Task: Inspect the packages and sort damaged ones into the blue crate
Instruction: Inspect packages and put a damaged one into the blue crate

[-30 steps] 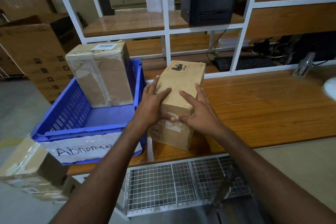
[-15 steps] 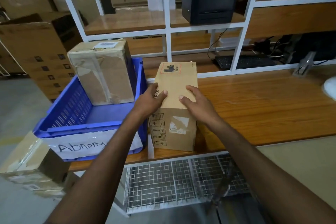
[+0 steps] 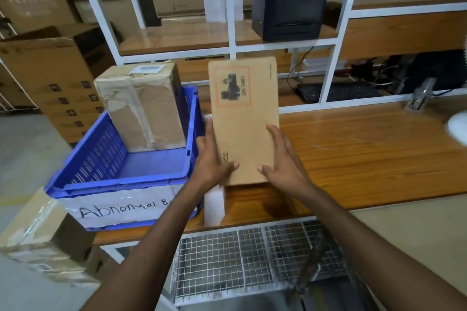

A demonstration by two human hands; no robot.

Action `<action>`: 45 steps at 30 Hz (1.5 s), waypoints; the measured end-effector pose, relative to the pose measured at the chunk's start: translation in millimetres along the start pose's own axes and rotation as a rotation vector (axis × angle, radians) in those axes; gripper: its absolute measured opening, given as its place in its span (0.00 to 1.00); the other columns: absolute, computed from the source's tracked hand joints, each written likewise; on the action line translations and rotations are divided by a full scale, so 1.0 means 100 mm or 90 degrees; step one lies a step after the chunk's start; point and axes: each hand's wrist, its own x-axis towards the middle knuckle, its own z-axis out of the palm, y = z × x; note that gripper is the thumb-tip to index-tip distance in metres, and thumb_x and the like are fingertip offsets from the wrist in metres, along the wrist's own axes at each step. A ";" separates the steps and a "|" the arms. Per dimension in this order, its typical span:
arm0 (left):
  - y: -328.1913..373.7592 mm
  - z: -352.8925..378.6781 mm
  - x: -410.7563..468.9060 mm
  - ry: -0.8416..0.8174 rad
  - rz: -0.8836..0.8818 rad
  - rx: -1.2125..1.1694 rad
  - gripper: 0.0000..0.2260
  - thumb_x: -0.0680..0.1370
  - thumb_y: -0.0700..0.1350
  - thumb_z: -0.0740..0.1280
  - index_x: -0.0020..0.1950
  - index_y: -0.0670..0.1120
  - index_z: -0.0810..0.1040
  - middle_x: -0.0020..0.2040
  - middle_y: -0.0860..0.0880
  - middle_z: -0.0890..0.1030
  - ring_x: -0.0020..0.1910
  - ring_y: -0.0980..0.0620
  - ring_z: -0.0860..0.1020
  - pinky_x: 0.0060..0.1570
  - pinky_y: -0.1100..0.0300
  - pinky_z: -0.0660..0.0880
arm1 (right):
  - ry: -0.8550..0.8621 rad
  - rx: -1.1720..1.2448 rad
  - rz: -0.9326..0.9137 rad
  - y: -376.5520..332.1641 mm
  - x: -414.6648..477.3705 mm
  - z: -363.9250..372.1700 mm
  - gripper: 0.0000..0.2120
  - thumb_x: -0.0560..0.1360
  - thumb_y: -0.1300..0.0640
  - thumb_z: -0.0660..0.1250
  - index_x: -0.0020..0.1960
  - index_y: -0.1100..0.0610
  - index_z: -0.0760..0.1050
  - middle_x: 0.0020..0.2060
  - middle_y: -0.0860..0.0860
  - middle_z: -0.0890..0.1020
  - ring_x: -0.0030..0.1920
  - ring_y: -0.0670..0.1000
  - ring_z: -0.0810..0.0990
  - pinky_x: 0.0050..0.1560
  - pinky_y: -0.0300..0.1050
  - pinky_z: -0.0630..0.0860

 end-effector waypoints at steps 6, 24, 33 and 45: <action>0.12 0.03 0.02 0.154 0.066 -0.039 0.51 0.70 0.50 0.82 0.81 0.48 0.51 0.76 0.48 0.59 0.69 0.62 0.62 0.63 0.70 0.66 | 0.070 -0.115 -0.088 0.00 -0.03 0.03 0.50 0.71 0.51 0.80 0.78 0.40 0.48 0.78 0.47 0.50 0.72 0.54 0.67 0.57 0.47 0.80; 0.56 -0.46 0.20 0.083 0.176 0.401 0.41 0.68 0.65 0.77 0.77 0.51 0.72 0.76 0.53 0.73 0.78 0.46 0.65 0.69 0.42 0.72 | 0.125 -0.302 -0.173 -0.73 0.20 -0.24 0.44 0.67 0.47 0.82 0.78 0.47 0.67 0.76 0.47 0.69 0.78 0.52 0.57 0.66 0.55 0.74; 0.59 -0.47 0.18 0.035 0.088 0.165 0.33 0.75 0.67 0.68 0.77 0.53 0.72 0.85 0.51 0.40 0.82 0.43 0.55 0.76 0.46 0.62 | 0.045 -0.030 -0.016 -0.78 0.20 -0.30 0.37 0.73 0.38 0.75 0.79 0.44 0.68 0.84 0.48 0.52 0.80 0.50 0.58 0.66 0.44 0.66; 0.54 -0.41 0.26 0.105 0.023 -0.178 0.23 0.77 0.56 0.73 0.64 0.75 0.68 0.63 0.58 0.80 0.59 0.53 0.83 0.57 0.44 0.82 | 0.175 0.121 -0.028 -0.70 0.27 -0.29 0.20 0.79 0.52 0.73 0.70 0.48 0.75 0.68 0.44 0.75 0.65 0.46 0.74 0.60 0.45 0.77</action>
